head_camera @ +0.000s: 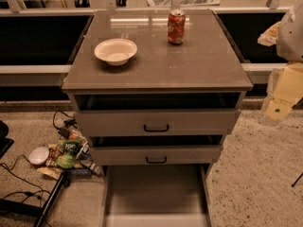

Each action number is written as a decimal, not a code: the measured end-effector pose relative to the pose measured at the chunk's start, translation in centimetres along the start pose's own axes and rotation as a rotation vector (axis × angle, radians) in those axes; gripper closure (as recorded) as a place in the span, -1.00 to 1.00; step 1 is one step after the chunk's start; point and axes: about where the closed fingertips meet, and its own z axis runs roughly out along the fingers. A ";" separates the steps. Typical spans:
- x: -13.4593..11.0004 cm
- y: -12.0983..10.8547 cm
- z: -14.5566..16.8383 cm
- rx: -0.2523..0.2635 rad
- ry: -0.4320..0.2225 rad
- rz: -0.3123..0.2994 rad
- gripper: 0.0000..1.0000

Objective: Close bottom drawer

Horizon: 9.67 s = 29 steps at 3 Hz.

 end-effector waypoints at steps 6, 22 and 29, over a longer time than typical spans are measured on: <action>23.1 13.2 24.5 0.031 0.035 0.314 -0.49; 19.8 32.0 77.7 -0.518 -0.367 0.348 1.00; 9.5 15.4 80.9 -0.442 -0.501 0.221 1.00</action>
Offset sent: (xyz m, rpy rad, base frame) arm 0.0179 -0.0446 -0.0880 0.1127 0.0299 -0.1138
